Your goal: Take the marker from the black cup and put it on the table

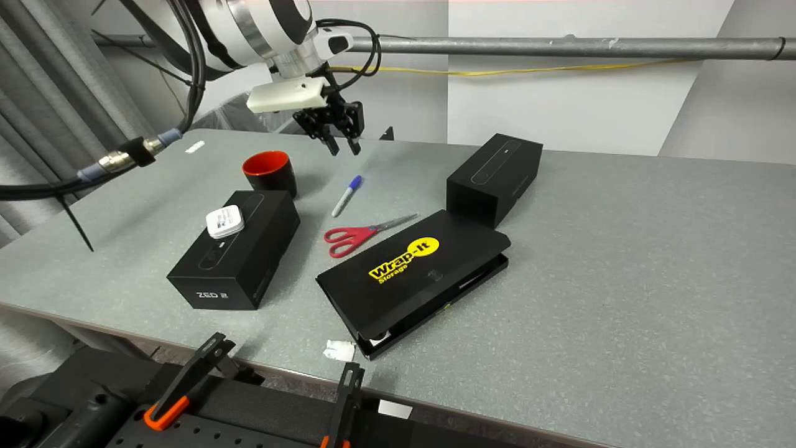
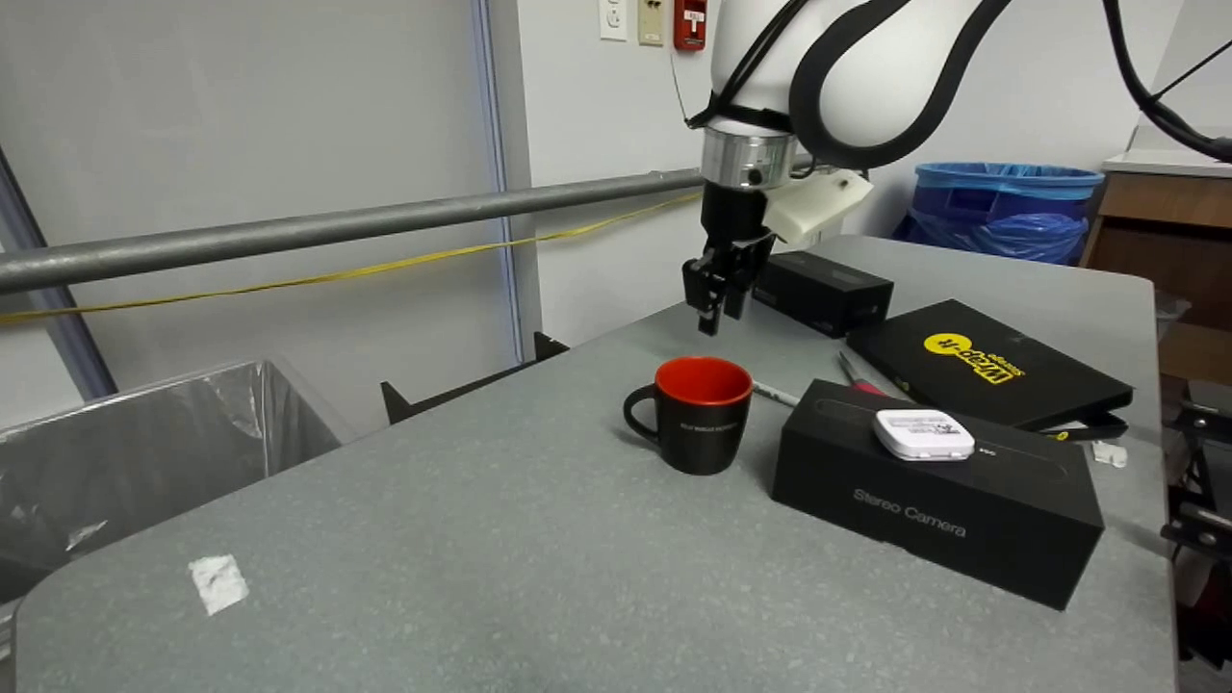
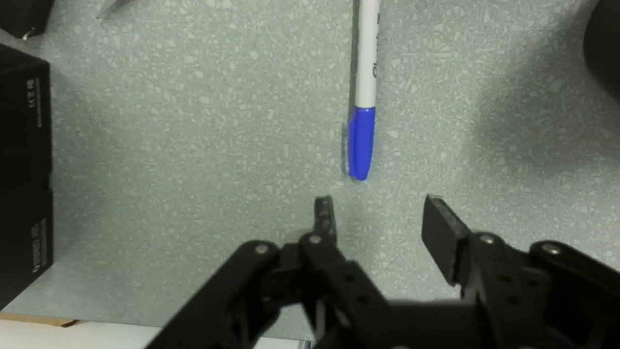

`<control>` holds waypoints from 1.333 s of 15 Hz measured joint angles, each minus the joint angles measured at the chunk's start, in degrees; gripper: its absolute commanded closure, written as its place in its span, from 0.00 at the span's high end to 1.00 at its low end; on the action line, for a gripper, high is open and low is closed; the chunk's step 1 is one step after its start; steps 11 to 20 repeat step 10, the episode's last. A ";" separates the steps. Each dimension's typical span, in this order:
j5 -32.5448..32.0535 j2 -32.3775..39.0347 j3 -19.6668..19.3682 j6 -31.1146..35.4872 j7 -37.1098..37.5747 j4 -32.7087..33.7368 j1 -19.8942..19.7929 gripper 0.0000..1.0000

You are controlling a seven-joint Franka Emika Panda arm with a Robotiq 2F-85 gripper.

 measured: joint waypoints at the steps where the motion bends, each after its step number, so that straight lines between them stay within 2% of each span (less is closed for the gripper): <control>1: 0.00 0.01 0.00 0.00 0.00 0.29 0.04 0.91; 2: 0.00 0.01 0.00 0.00 0.00 0.62 0.07 0.99; 3: 0.02 0.01 0.01 -0.01 0.00 0.93 0.08 1.00; 20: 1.17 -0.04 0.61 -0.81 -0.47 2.40 -0.03 1.00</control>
